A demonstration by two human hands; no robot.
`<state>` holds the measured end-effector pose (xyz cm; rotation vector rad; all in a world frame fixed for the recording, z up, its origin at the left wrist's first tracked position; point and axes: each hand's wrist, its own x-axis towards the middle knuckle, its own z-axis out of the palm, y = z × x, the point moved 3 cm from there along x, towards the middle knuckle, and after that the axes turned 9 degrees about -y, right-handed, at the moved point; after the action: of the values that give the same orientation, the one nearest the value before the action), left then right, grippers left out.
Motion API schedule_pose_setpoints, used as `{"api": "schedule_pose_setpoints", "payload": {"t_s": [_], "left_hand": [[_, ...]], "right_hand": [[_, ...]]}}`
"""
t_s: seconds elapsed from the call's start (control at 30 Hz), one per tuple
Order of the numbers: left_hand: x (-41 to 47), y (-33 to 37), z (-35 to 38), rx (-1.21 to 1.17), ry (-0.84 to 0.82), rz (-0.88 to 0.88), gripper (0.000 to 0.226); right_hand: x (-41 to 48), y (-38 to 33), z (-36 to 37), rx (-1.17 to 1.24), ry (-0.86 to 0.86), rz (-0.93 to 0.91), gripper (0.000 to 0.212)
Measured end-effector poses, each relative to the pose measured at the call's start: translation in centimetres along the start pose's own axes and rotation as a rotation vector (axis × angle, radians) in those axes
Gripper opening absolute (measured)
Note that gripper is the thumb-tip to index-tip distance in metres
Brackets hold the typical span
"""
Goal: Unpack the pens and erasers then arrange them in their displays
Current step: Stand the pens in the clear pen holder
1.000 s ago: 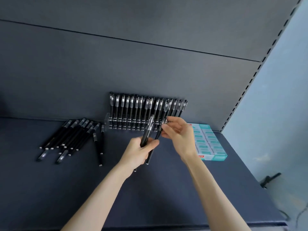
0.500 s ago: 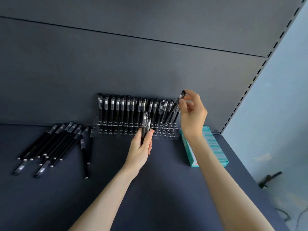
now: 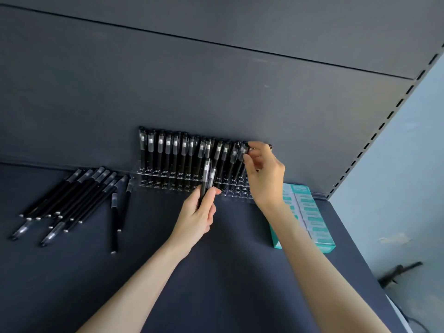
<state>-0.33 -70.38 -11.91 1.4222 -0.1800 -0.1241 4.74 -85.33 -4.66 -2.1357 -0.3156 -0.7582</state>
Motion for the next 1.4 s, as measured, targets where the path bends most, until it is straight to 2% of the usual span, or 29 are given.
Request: {"api": "schedule_pose_setpoints", "payload": {"t_s": [0.17, 0.37, 0.47, 0.6, 0.67, 0.77, 0.83, 1.0, 1.1, 1.23, 1.33, 1.4], "left_hand": [[-0.1, 0.1, 0.2, 0.010, -0.030, -0.019, 0.026], [-0.2, 0.2, 0.4, -0.008, -0.057, -0.023, 0.025], [-0.2, 0.2, 0.4, -0.036, -0.089, -0.024, 0.023], [-0.3, 0.3, 0.7, -0.067, -0.170, -0.018, 0.022], [-0.4, 0.3, 1.0, -0.063, -0.208, -0.014, 0.023], [-0.5, 0.2, 1.1, -0.078, -0.206, -0.029, 0.032], [-0.4, 0.1, 1.1, -0.075, -0.192, -0.052, 0.026], [-0.4, 0.0, 1.2, -0.033, -0.189, -0.056, 0.012], [-0.4, 0.0, 1.1, -0.053, -0.157, -0.049, 0.017], [-0.2, 0.0, 1.0, -0.077, -0.130, -0.029, 0.010], [-0.2, 0.0, 0.9, -0.075, -0.121, -0.012, 0.008], [-0.2, -0.1, 0.9, -0.068, -0.094, -0.002, 0.007]], "right_hand": [[0.0, 0.2, 0.1, -0.052, -0.055, 0.016, 0.020], [-0.4, 0.0, -0.2, -0.064, -0.009, 0.049, 0.022], [-1.7, -0.4, -0.6, 0.053, 0.015, 0.069, 0.021], [-3.5, -1.0, 0.2, 0.446, -0.316, 0.249, 0.020], [-3.9, -1.1, 0.5, 0.536, -0.386, 0.268, 0.021], [-3.8, -0.9, -0.1, 0.572, -0.280, 0.274, 0.021], [-3.7, -0.7, -0.6, 0.621, -0.231, 0.285, 0.022], [-3.6, -0.8, -0.7, 0.552, -0.283, 0.279, 0.031], [-3.4, -0.7, -0.7, 0.525, -0.255, 0.293, 0.032], [-3.4, -0.6, -0.8, 0.560, -0.186, 0.339, 0.031], [-3.5, -0.9, -0.6, 0.453, -0.201, 0.276, 0.032], [-3.2, -1.0, -0.8, 0.432, -0.154, 0.249, 0.034]]}}
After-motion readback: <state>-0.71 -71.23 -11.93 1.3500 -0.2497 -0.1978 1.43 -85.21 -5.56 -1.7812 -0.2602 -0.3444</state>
